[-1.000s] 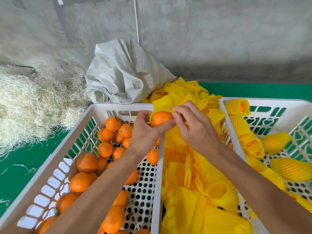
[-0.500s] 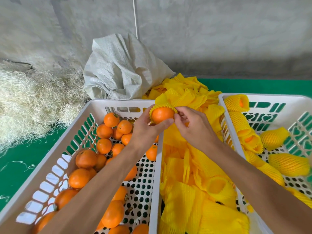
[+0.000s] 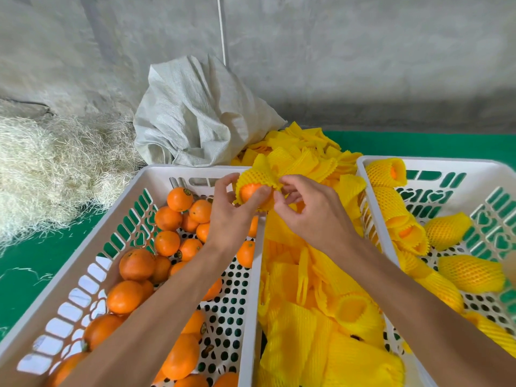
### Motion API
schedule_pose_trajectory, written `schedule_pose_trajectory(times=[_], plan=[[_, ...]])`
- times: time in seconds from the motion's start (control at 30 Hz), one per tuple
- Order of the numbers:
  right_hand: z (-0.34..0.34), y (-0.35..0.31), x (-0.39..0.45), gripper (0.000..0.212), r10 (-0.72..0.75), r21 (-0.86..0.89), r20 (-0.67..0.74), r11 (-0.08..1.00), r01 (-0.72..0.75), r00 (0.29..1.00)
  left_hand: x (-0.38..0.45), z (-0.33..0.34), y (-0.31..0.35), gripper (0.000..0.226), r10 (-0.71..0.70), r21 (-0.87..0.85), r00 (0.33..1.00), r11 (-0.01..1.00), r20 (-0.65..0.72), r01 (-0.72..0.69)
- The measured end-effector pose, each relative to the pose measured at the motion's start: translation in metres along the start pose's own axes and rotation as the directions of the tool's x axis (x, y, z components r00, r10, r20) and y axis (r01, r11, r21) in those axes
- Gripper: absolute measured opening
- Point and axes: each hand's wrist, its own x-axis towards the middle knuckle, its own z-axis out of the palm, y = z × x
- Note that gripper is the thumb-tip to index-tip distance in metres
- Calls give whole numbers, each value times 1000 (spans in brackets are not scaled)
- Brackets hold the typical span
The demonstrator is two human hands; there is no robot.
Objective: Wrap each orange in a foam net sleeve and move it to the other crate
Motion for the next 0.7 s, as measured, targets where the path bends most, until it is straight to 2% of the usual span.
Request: schedule_pose_trajectory(times=[0.07,0.13,0.27,0.33,0.43,0.57,0.63,0.7], plan=[[4,3,-1,37,71,-2,80,997,-71,994,-1,3,1,50,14,-55,998,998,64,-11],[6,4,-2,38,96,20,103,995,-98,990,-1,1,4,42,56,-2,992,998,111,-56],[2,8,1,36,124,34,98,991,-128,987,2,-5,5,46,91,93,968,989,234,-115],[1,8,2,35,113,25,97,993,-116,989,2,-4,2,49,102,139,962,980,252,-140],[-2,5,2,31,61,2,69,998,-61,996,1,-2,0,43,150,174,971,968,185,-183],[-3,-9,2,22,-163,-126,43,978,168,986,9,-13,4,25,190,155,981,969,27,-192],[-1,-14,0,23,-169,-116,41,978,172,985,10,-15,3,23,191,127,982,974,-8,-188],[0,-14,-2,29,-86,-67,20,994,87,996,8,-10,2,28,153,88,988,984,9,-153]])
